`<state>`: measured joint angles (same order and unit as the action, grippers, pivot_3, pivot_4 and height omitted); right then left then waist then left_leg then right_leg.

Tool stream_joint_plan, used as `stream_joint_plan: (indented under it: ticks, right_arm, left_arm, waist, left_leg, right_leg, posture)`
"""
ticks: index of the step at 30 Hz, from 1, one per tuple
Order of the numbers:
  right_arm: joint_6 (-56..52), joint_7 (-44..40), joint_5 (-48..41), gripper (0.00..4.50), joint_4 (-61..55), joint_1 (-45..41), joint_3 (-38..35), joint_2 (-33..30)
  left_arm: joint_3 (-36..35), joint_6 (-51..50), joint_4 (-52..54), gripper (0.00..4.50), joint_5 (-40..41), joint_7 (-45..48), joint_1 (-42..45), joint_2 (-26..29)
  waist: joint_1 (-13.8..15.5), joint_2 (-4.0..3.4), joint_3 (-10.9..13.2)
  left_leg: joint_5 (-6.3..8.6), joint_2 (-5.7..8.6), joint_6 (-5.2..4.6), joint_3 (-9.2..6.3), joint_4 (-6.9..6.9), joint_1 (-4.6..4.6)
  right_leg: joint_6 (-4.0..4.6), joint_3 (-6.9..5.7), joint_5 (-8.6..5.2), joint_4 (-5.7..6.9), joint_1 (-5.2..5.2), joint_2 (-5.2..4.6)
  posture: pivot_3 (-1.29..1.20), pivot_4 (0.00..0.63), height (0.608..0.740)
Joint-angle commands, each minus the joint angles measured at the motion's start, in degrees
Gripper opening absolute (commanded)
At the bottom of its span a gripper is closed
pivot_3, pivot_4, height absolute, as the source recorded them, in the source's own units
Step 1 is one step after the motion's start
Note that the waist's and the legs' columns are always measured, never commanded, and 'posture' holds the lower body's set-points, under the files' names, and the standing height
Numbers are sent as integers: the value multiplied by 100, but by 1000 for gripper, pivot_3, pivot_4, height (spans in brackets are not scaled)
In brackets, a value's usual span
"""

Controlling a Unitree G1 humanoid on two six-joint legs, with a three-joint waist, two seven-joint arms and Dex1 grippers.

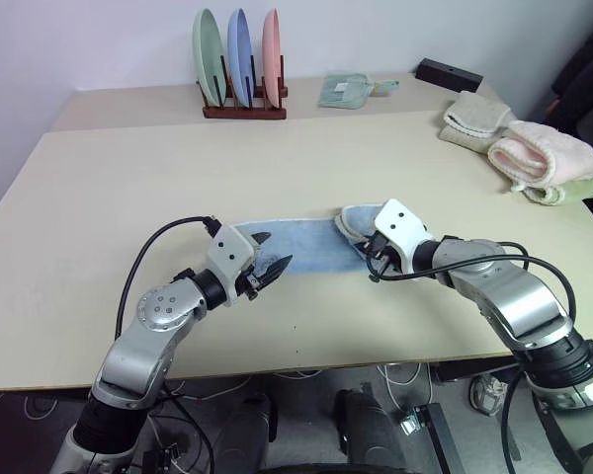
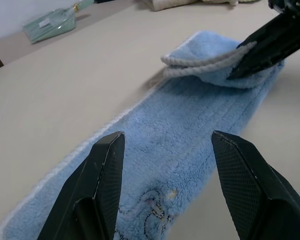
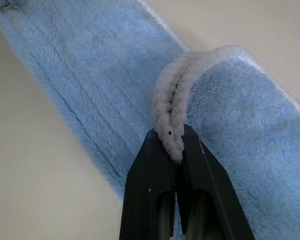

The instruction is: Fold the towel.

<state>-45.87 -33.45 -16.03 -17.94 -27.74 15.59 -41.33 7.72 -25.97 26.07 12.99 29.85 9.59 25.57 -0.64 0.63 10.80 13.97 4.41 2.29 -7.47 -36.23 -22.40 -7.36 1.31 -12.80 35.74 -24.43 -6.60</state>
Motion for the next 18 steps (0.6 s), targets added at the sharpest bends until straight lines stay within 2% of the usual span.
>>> stream_joint_plan:
  ticks: [1,3,6,9,12,13,18]
  right_arm:
    - [69,-181,-9,1883,-332,53,-147,11]
    - [251,-344,-150,2806,-498,201,-455,-51]
    - [491,-804,-754,2806,-718,439,-1208,-61]
    - [249,-512,-995,1746,-350,339,-1729,222]
    - [509,-225,-616,203,214,177,-1643,426]
    - [622,-171,-527,37,391,134,-1593,521]
    - [1268,-56,34,37,1498,67,-1149,1009]
  left_arm:
    - [-34,47,228,2797,-43,-7,-6,19]
    - [-56,55,231,2797,-34,8,-26,41]
    - [-132,65,197,2797,-11,18,-55,76]
    - [-201,22,157,2797,44,-33,-86,38]
    - [-248,-86,123,2797,124,-153,-191,-101]
    - [-265,-97,100,2797,143,-199,-257,-158]
    - [-393,-350,166,2797,161,-442,-718,-301]
  waist:
    - [2,0,0]
    - [6,0,0]
    - [19,0,0]
    - [10,1,0]
    - [-9,1,-1]
    - [-10,1,-1]
    - [-14,0,-1]
  left_leg:
    - [0,0,0,0,0,0]
    - [0,0,0,0,0,0]
    - [0,0,0,-1,-1,-2]
    - [0,0,0,-1,-1,0]
    - [0,-1,0,1,1,5]
    - [0,0,0,1,2,5]
    - [0,0,0,3,8,6]
  right_leg:
    - [0,0,0,0,0,0]
    - [0,-1,0,0,0,0]
    - [0,0,0,-4,0,-1]
    - [-1,-1,1,-6,4,0]
    - [2,-1,2,-6,6,3]
    - [2,-1,2,-6,6,4]
    - [3,0,2,-7,2,4]
  posture:
    - [0,150,740]
    - [0,150,740]
    - [0,150,740]
    - [0,150,740]
    - [0,150,740]
    - [0,150,740]
    - [0,150,740]
